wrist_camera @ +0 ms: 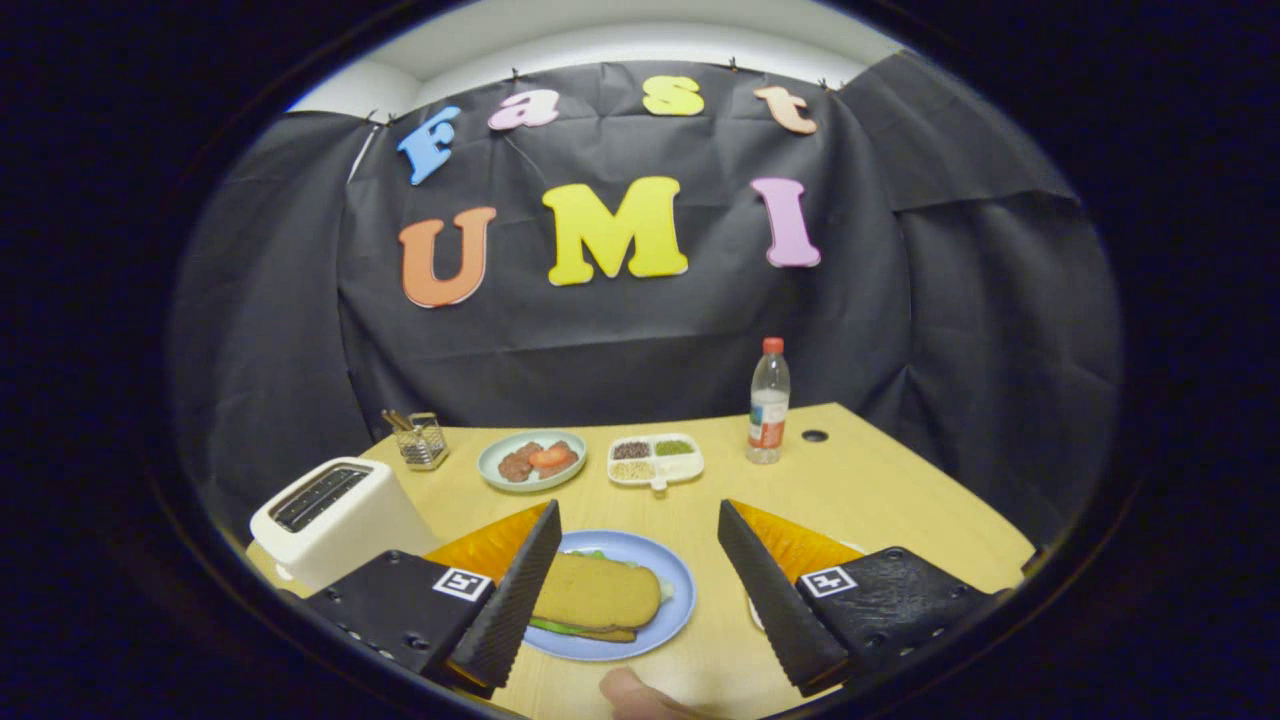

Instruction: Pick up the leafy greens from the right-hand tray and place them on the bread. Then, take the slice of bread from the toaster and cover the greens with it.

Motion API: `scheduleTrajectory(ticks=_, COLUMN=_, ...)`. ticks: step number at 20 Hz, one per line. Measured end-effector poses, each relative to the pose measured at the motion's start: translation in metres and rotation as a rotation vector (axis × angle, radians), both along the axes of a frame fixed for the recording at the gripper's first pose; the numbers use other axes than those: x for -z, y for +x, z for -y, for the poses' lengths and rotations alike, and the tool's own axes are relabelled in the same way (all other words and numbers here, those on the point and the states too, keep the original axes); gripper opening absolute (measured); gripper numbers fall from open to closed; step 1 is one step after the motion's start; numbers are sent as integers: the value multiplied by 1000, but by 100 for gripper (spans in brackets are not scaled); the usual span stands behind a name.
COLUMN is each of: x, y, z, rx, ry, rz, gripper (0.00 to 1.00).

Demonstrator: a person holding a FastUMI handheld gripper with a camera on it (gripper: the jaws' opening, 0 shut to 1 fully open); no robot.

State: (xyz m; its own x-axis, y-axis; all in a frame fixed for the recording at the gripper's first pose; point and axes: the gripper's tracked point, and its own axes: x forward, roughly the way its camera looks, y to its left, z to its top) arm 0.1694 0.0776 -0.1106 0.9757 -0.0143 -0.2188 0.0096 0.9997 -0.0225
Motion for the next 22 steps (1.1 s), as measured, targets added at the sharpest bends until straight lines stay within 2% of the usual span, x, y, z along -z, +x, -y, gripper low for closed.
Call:
scheduleTrajectory(ticks=4, x=-51, y=-48, z=3, rx=24, ry=-87, rz=101, gripper=96)
scheduleTrajectory(ticks=6, x=-72, y=-74, z=-3, rx=8, ry=-108, rz=141, gripper=96)
scheduleTrajectory(ticks=14, x=-113, y=-153, z=-14, rx=-21, ry=-145, rz=224, gripper=96)
scheduleTrajectory(ticks=22, x=-143, y=-181, z=-10, rx=-51, ry=-135, rz=275, gripper=95)
